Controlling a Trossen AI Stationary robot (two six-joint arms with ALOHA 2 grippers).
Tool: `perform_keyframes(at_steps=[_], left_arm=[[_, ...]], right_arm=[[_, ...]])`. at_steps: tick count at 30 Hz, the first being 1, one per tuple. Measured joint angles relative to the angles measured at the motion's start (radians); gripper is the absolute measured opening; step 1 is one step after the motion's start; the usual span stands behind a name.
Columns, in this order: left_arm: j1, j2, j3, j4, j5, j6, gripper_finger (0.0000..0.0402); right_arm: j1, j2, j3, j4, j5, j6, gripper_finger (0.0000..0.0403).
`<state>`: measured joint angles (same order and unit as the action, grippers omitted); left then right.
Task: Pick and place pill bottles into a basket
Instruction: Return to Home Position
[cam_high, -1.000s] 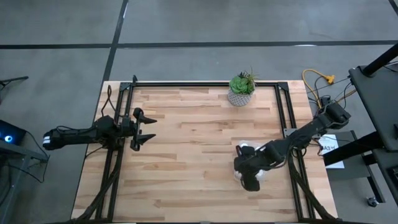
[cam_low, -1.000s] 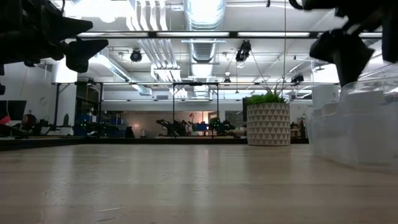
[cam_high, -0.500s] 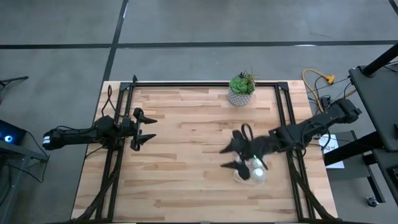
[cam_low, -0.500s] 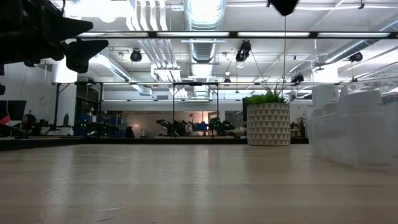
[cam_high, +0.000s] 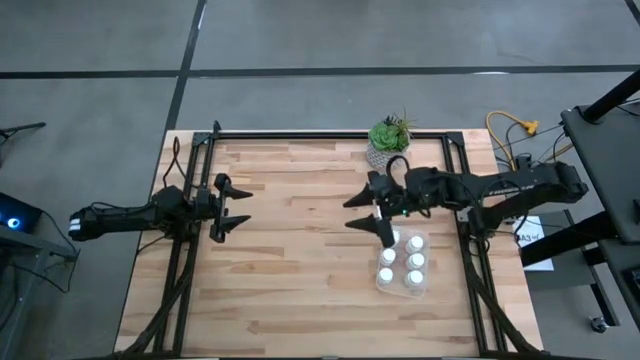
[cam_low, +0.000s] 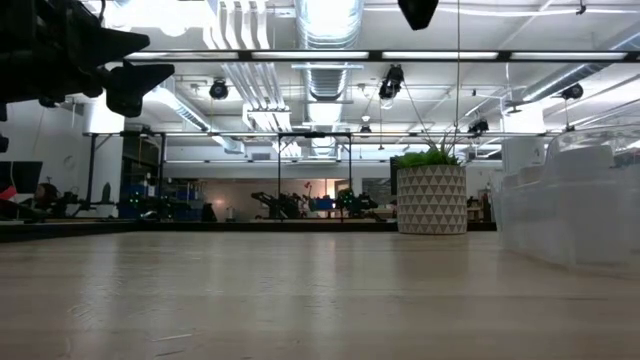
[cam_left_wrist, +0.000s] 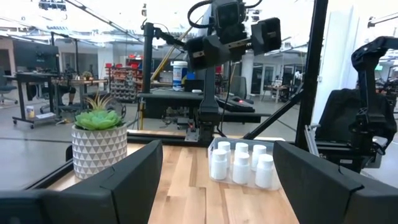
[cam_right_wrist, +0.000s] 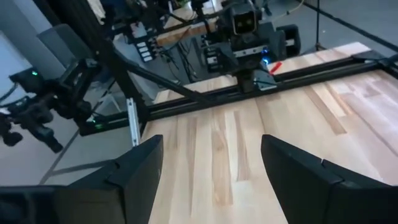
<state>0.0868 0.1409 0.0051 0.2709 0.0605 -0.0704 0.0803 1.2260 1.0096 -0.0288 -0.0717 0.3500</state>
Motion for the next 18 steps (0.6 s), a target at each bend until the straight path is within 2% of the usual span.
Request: perform_keyframes(at_steps=[18], left_arm=[[0.000,0.001,0.000,0.000,0.000,0.000,0.0287]], right_arm=[[0.000,-0.014,0.000,0.002,0.003,-0.047,0.0259]])
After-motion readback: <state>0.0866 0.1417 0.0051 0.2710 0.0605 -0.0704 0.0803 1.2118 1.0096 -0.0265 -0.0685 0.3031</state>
